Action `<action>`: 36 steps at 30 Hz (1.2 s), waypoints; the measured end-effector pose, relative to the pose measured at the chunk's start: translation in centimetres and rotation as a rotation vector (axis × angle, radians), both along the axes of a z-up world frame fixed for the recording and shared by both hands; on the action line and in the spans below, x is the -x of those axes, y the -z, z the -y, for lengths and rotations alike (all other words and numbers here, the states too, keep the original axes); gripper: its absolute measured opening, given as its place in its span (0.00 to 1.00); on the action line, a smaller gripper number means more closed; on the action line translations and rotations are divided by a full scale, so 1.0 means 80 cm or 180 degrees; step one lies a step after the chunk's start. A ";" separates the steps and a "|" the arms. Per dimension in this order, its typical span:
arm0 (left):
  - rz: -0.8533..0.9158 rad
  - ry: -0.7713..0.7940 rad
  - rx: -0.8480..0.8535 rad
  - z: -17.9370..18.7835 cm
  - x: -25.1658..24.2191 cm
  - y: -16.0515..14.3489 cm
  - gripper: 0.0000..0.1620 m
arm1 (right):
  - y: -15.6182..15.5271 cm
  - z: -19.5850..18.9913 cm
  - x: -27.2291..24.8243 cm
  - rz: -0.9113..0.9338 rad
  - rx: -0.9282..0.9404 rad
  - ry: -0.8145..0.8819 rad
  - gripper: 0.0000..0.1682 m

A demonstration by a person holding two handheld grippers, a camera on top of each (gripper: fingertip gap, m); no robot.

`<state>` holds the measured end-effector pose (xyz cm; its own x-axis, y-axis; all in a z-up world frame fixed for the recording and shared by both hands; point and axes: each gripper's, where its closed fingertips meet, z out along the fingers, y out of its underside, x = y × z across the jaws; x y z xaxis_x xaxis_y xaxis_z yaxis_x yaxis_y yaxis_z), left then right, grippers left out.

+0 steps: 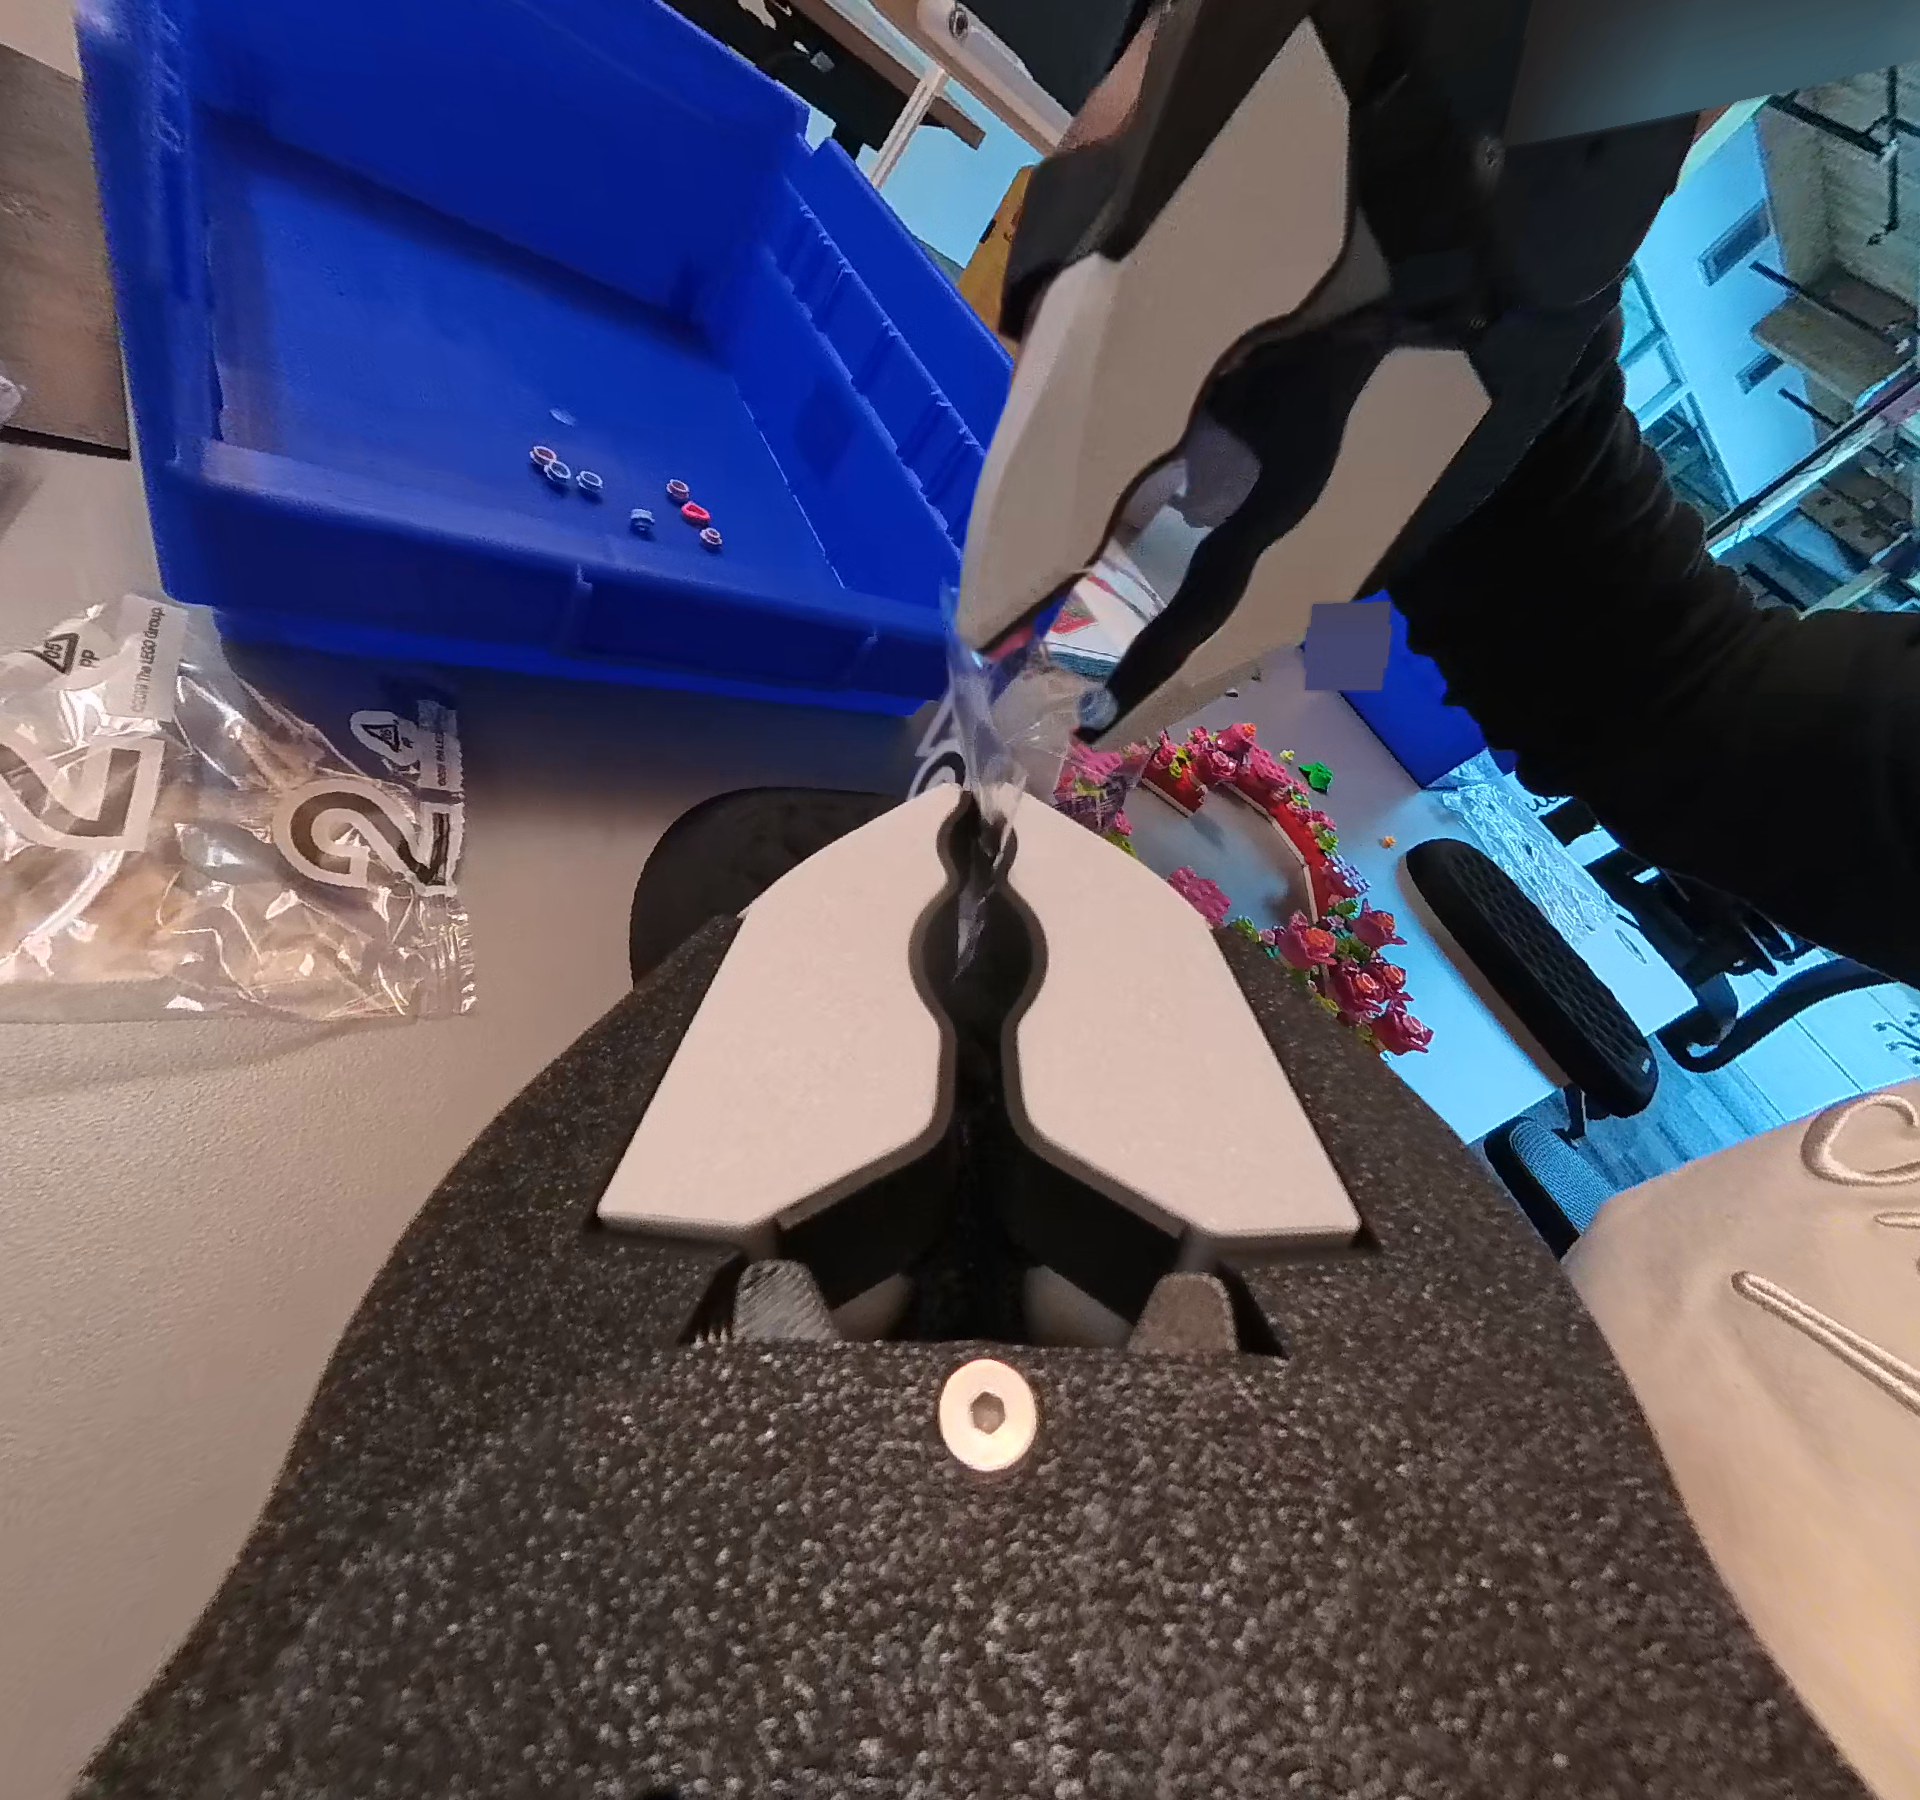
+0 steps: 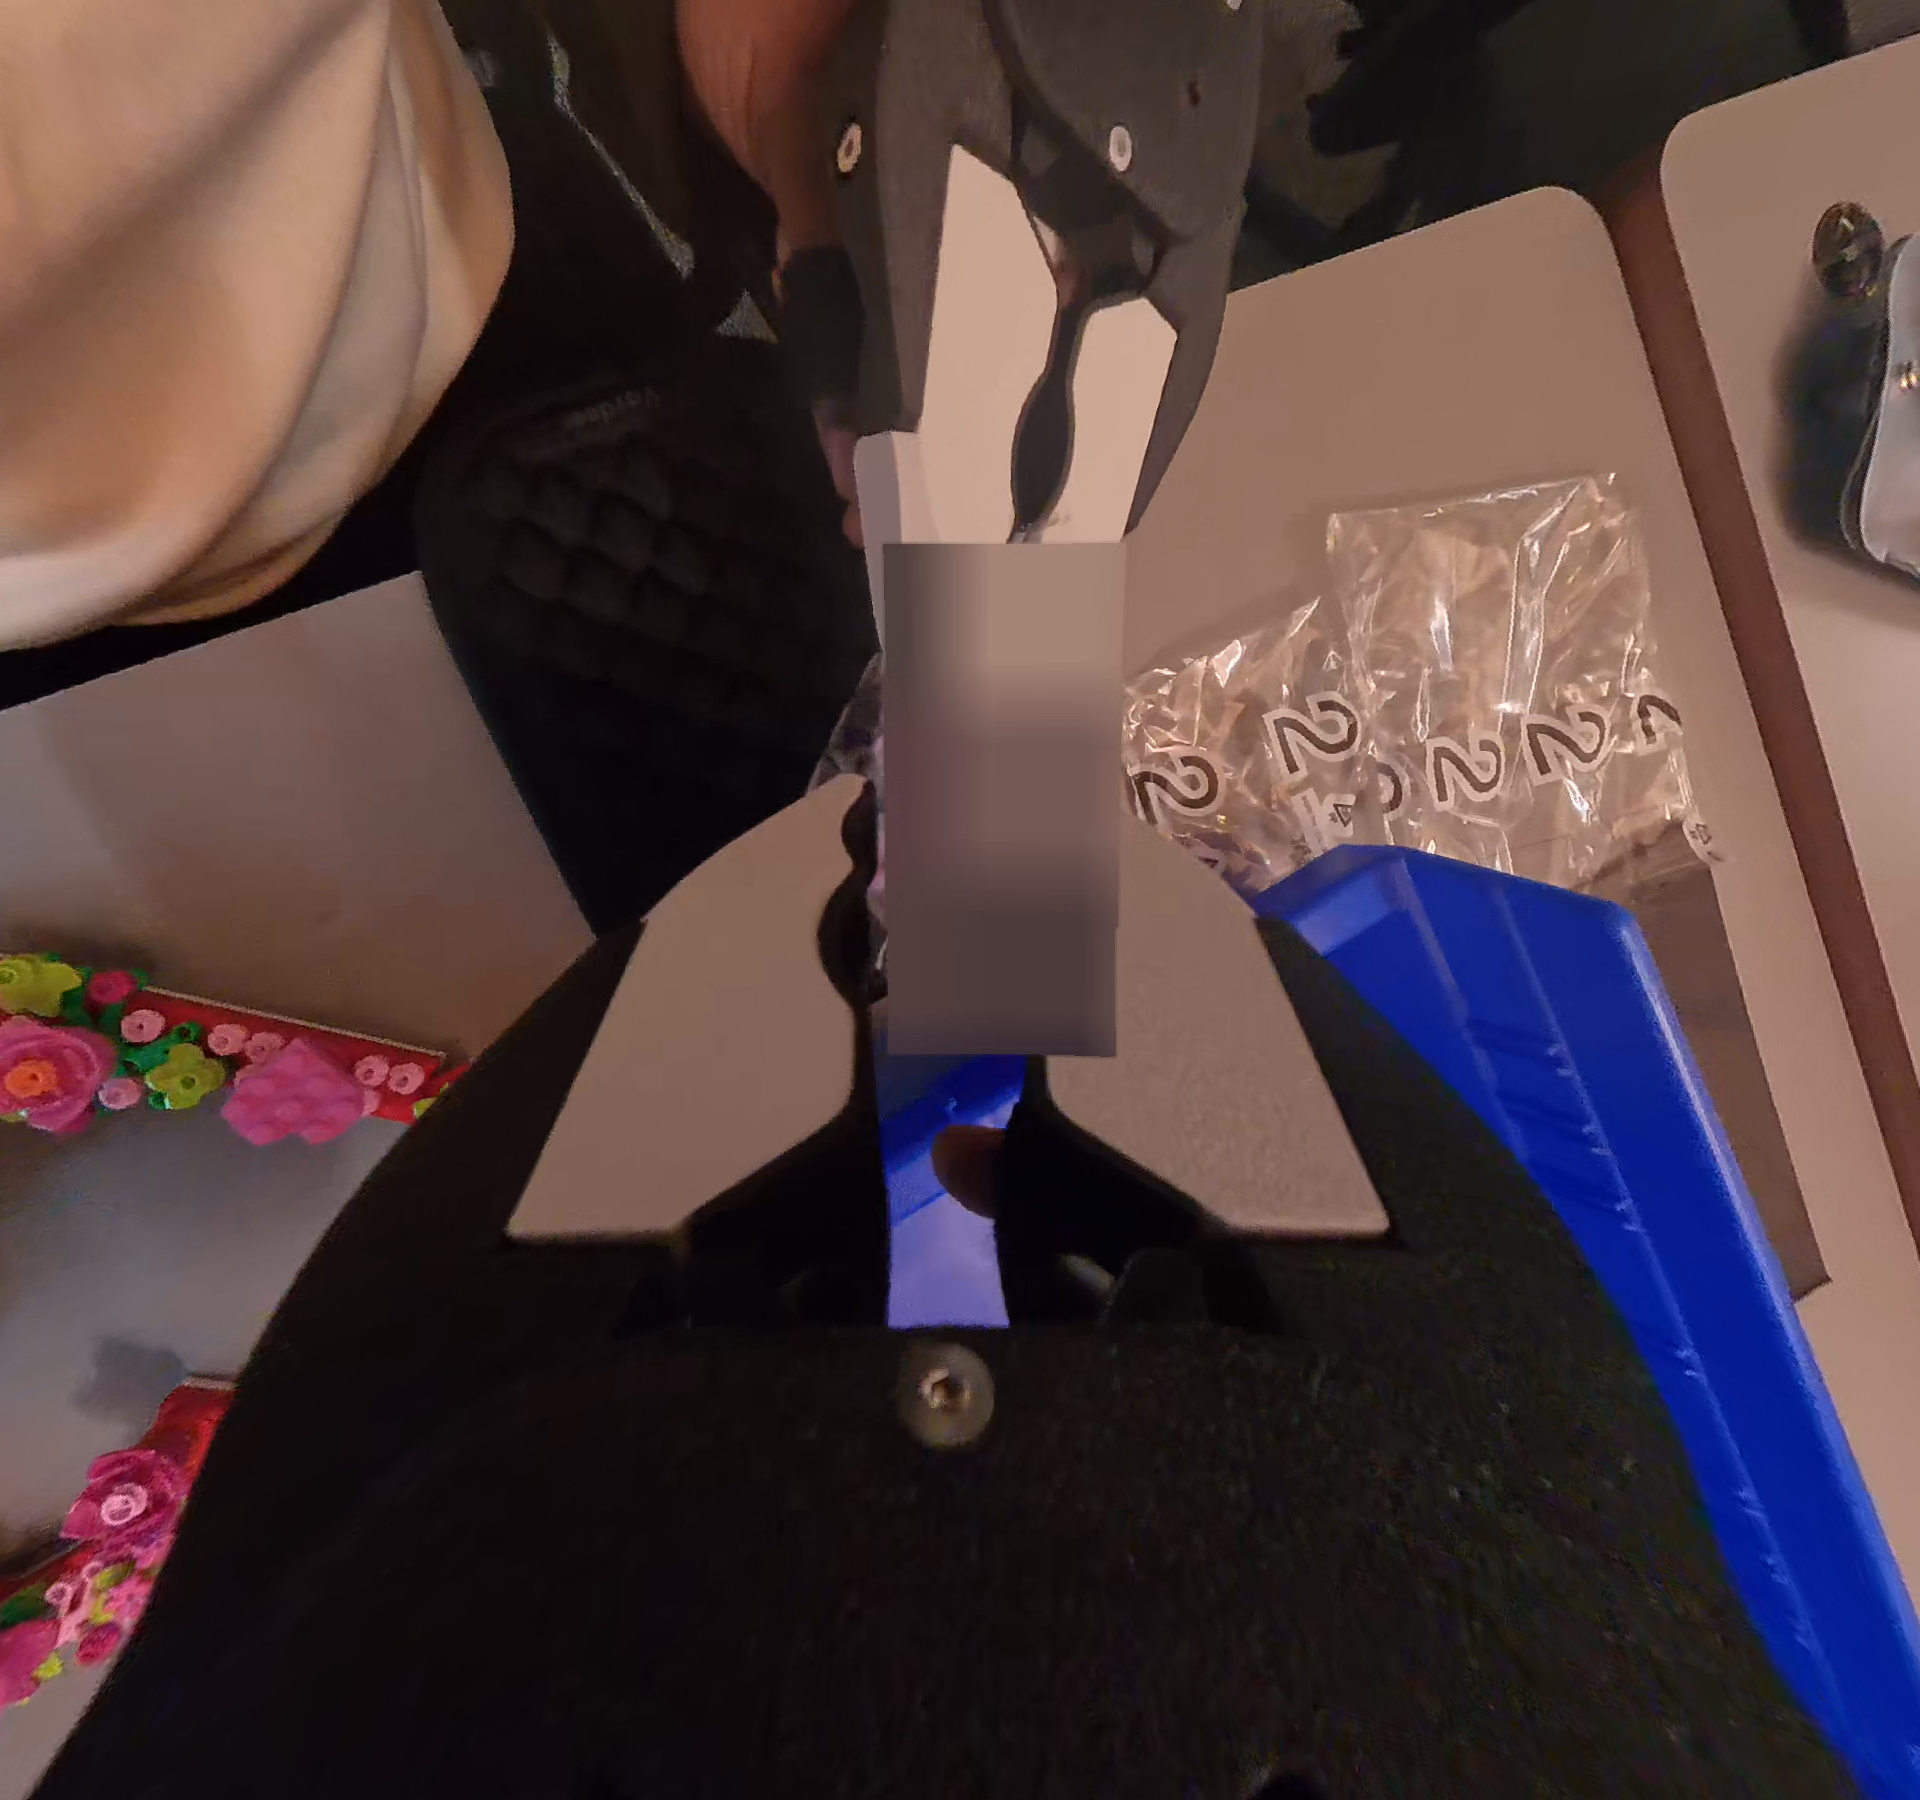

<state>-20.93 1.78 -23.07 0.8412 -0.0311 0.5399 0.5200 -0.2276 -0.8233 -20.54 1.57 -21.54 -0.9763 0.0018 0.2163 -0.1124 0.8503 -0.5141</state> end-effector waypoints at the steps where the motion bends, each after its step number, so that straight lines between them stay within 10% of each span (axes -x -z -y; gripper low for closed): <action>1: 0.0002 0.0002 -0.0001 0.000 0.000 0.000 0.00 | 0.002 -0.002 0.000 -0.0009 -0.0047 -0.0002 0.16; 6: 0.0049 0.0028 -0.0037 0.000 -0.002 -0.003 0.00 | 0.005 -0.002 -0.001 -0.0121 -0.0159 -0.0091 0.05; 12: 0.0056 0.0027 -0.0032 0.000 -0.001 -0.002 0.00 | 0.003 0.001 0.000 -0.0068 -0.0041 0.0007 0.24; 36: 0.0191 0.0057 -0.0067 -0.002 -0.001 -0.008 0.00 | 0.006 -0.010 0.016 -0.0263 -0.0223 0.0298 0.18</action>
